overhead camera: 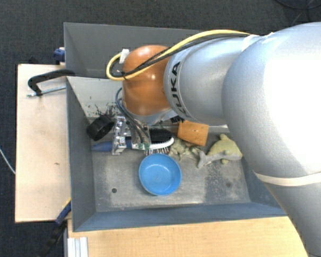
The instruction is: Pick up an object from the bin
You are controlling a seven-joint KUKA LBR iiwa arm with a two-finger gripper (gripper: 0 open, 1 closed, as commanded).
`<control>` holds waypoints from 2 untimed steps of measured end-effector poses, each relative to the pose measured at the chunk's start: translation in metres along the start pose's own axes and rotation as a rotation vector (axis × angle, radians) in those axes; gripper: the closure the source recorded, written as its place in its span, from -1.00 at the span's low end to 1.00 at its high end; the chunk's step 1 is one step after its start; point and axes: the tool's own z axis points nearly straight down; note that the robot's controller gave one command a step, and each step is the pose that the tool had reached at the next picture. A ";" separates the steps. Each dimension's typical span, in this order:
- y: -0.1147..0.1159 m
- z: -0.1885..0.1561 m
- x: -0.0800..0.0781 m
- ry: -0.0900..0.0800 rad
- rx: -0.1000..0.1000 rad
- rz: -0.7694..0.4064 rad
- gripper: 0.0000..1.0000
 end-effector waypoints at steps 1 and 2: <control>0.011 -0.139 0.001 0.008 0.006 -0.023 1.00; 0.022 0.007 0.031 0.031 0.012 -0.059 1.00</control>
Offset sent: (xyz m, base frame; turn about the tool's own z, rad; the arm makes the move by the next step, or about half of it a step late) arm -0.0067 0.0077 0.1322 -0.0226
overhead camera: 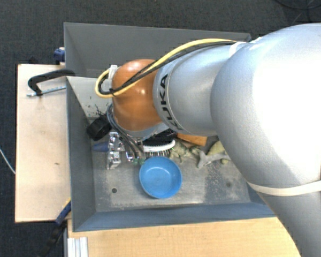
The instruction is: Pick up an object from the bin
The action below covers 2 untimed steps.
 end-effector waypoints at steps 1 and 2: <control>0.000 -0.006 -0.003 -0.009 -0.003 0.002 -1.00; -0.079 -0.030 -0.002 -0.010 0.002 -0.246 -1.00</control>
Offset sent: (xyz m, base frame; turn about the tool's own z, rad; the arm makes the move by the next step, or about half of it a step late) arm 0.0000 0.0000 0.0000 0.0000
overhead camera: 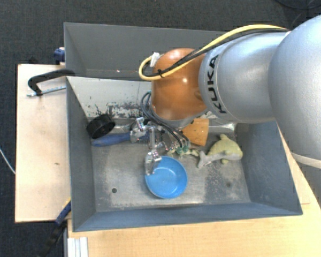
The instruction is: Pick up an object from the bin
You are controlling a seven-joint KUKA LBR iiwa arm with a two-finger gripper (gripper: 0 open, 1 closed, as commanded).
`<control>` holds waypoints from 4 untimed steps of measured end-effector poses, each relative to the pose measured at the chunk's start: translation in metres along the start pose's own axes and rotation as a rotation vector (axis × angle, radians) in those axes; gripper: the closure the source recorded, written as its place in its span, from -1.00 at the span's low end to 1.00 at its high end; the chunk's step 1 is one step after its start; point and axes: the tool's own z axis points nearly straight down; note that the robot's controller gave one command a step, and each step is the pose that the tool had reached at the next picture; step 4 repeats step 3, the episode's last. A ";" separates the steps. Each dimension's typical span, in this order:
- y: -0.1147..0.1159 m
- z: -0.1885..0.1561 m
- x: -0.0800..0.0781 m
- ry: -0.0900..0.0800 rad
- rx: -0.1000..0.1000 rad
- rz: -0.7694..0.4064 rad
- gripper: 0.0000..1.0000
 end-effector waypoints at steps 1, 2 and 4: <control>-0.068 0.040 0.012 0.001 -0.011 -0.226 -1.00; -0.070 0.037 0.010 -0.002 -0.007 -0.222 1.00; -0.064 -0.090 0.014 -0.013 0.001 -0.258 1.00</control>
Offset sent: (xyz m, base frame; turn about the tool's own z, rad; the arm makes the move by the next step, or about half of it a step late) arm 0.0104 -0.0737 -0.0416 -0.2234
